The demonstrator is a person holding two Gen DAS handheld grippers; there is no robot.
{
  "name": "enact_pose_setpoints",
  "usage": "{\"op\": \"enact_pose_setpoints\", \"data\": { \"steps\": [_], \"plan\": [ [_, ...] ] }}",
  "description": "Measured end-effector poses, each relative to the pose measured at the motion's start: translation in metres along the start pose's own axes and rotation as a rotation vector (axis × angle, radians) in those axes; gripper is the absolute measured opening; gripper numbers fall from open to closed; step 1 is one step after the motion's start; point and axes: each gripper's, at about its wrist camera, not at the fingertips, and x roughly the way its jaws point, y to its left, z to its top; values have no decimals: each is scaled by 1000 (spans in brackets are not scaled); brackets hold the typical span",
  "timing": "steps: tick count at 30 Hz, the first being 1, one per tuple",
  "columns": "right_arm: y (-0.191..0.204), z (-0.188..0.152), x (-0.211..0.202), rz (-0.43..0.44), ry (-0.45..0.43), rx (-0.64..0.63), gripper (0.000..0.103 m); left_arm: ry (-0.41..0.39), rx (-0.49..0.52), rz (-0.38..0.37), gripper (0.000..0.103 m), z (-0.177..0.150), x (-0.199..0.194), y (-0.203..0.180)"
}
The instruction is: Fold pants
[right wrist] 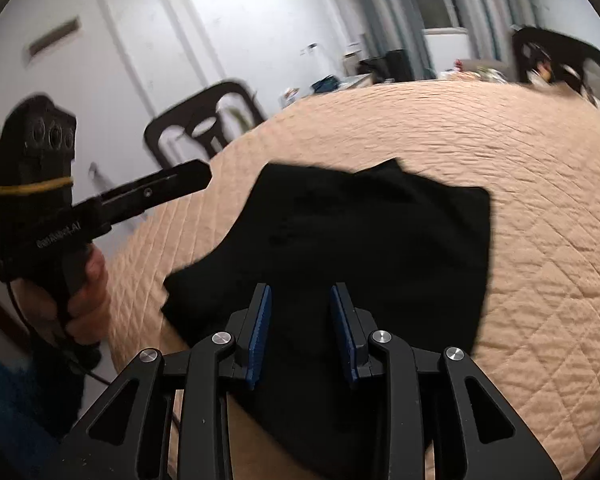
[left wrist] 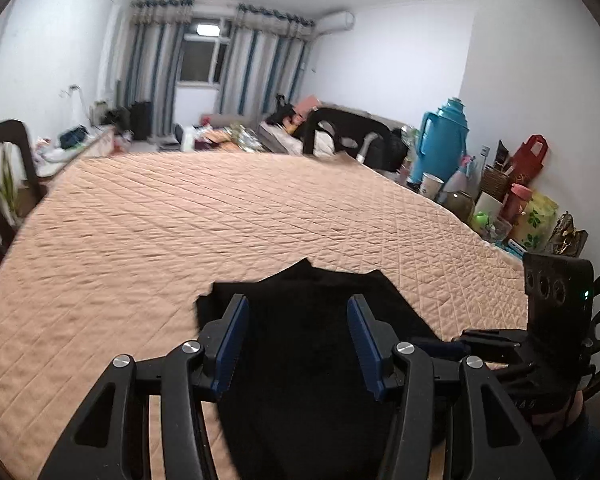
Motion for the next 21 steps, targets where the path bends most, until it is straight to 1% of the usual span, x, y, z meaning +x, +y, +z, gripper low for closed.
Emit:
{"op": "enact_pose_setpoints", "data": {
  "steps": [3,6,7,9,10,11,13,15,17,21],
  "plan": [
    [-12,13,-1,-22,-26,32,32,75,-1,-12,54,3,30,2],
    [-25,28,11,-38,23,46,32,179,1,27,54,-15,54,7],
    [-28,33,18,-43,44,37,32,175,19,58,52,-23,55,6],
    [-39,46,31,-74,75,32,31,163,14,66,52,-27,46,5],
    [-48,51,38,-105,92,44,26,167,13,77,52,-29,45,5],
    [-58,56,43,-118,91,65,12,168,8,82,52,-30,44,6],
    [-78,62,44,-106,78,142,4,175,-4,84,52,-30,44,9],
    [-88,60,36,-132,50,177,3,175,-3,87,53,-31,42,9],
    [-87,55,29,-122,36,188,3,173,-6,89,53,-31,41,10],
    [-69,45,6,-143,2,133,6,164,-16,99,53,-29,38,10]
  ]
}}
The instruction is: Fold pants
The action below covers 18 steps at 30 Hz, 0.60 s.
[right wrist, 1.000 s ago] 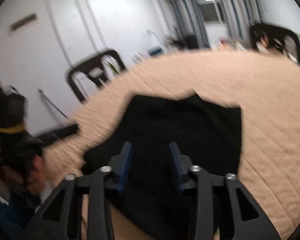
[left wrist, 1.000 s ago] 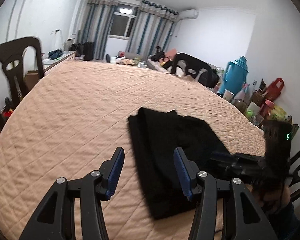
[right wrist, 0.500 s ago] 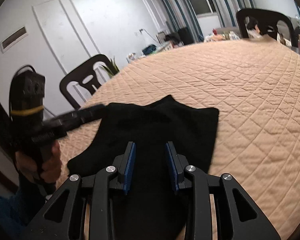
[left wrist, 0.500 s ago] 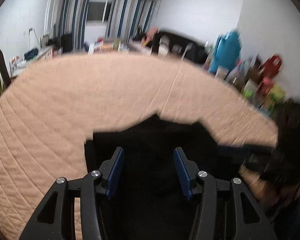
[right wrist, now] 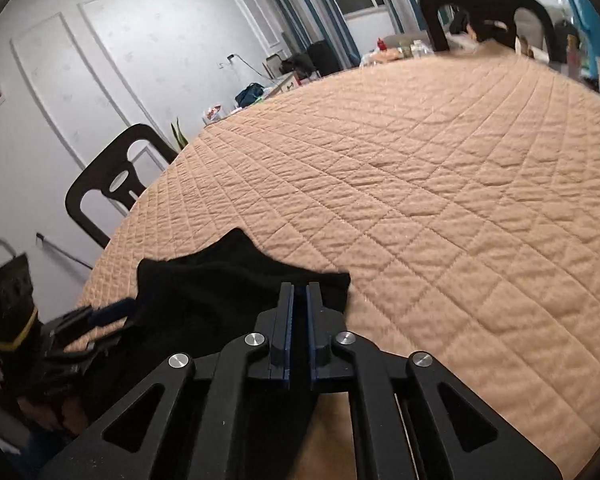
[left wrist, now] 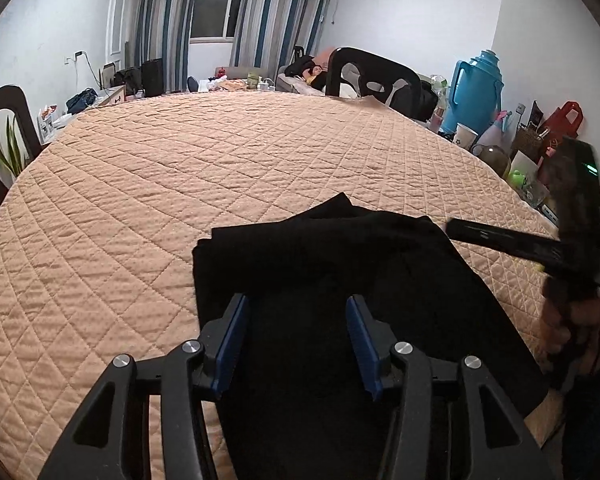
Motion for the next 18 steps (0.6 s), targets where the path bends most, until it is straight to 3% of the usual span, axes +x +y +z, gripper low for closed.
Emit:
{"op": "enact_pose_setpoints", "data": {
  "steps": [5,12,14,18],
  "plan": [
    [24,-26,-33,19,-42,-86,6,-11,-8,-16,52,-23,-23,0],
    [57,-80,-35,-23,7,-255,9,-47,9,-41,53,-57,-49,-1],
    [61,-85,-34,-40,-30,-296,9,-53,-27,-61,55,-58,-47,5],
    [60,-81,-30,-49,-15,-303,9,-66,-37,-53,56,-57,-46,4]
  ]
}}
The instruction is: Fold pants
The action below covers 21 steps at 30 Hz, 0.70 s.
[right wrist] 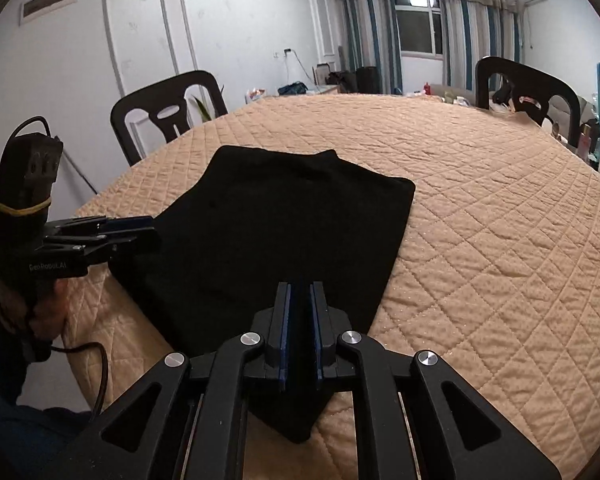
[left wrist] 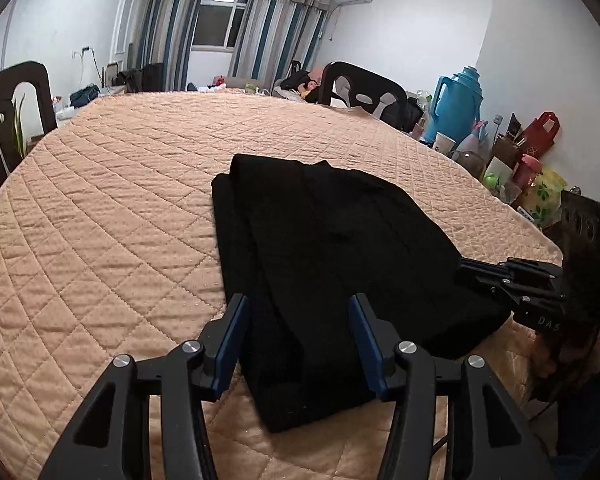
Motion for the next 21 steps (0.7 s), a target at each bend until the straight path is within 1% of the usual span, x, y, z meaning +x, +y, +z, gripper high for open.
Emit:
{"op": "enact_pose_setpoints", "data": {
  "steps": [3,5,8,10,14,18,21],
  "plan": [
    [-4,-2,-1,15,-17,22,9,-10,-3,4,56,-3,-2,2],
    [-7,-3,-1,30,-21,46,9,-5,-8,4,56,-2,-3,2],
    [-8,-4,-4,40,-19,73,9,10,-6,24,56,2,-3,1],
    [-9,-3,-6,29,-25,89,11,12,-10,42,56,4,-4,-1],
    [-6,-3,-17,-8,-49,86,21,-2,-10,71,55,5,-7,-4],
    [-5,-3,-22,-15,-61,91,22,-6,-4,86,55,5,-6,-6],
    [-5,-5,-14,-9,-31,91,22,3,-10,89,56,3,-3,-5]
  ]
}}
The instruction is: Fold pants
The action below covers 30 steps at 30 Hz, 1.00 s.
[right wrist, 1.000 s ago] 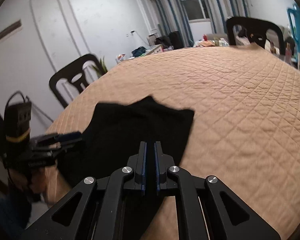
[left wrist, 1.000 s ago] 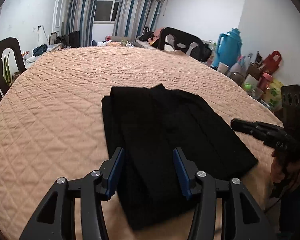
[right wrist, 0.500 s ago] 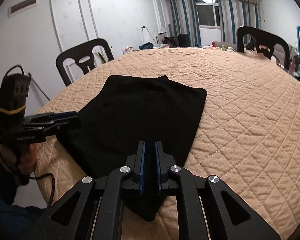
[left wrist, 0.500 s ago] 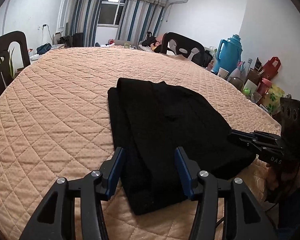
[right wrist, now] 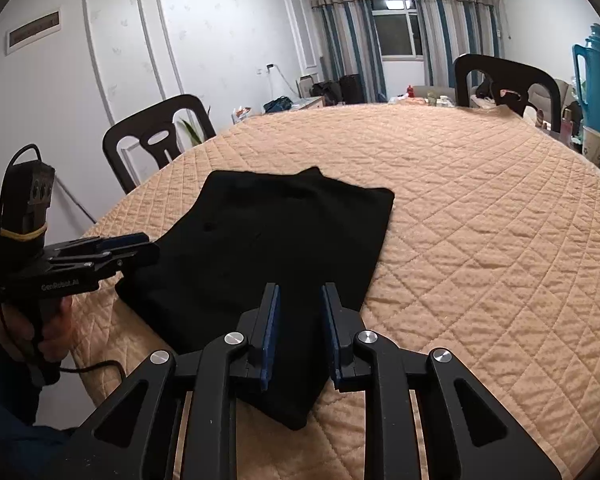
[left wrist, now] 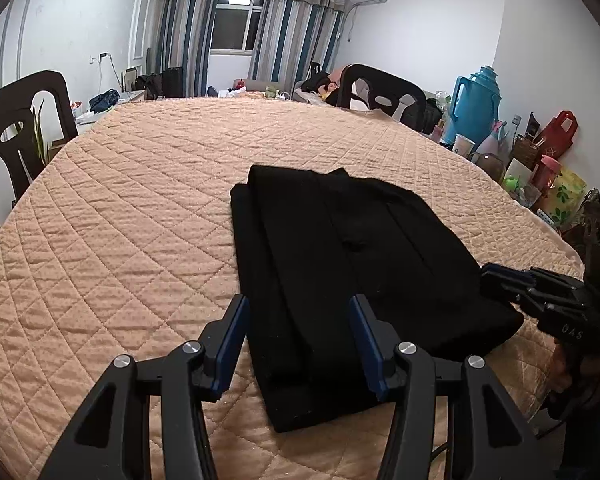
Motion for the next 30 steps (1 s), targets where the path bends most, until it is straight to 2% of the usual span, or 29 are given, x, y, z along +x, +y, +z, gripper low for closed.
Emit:
{"op": "enact_pose_setpoints", "data": {
  "steps": [11,18,21,25,27,30],
  "plan": [
    [-3,5,1,-1,0,25,22,0,-13,9,56,3,2,5],
    [-15,8,2,8,5,86,22,13,-71,-6,56,9,8,20],
    [-28,12,3,21,4,154,27,35,-114,-55,56,13,16,28],
    [-48,16,16,83,42,275,41,69,-200,-115,60,17,28,39],
    [-52,16,27,115,78,310,41,72,-216,-124,60,19,30,41],
    [-52,19,31,132,84,329,42,75,-226,-131,61,22,34,38]
  ]
}}
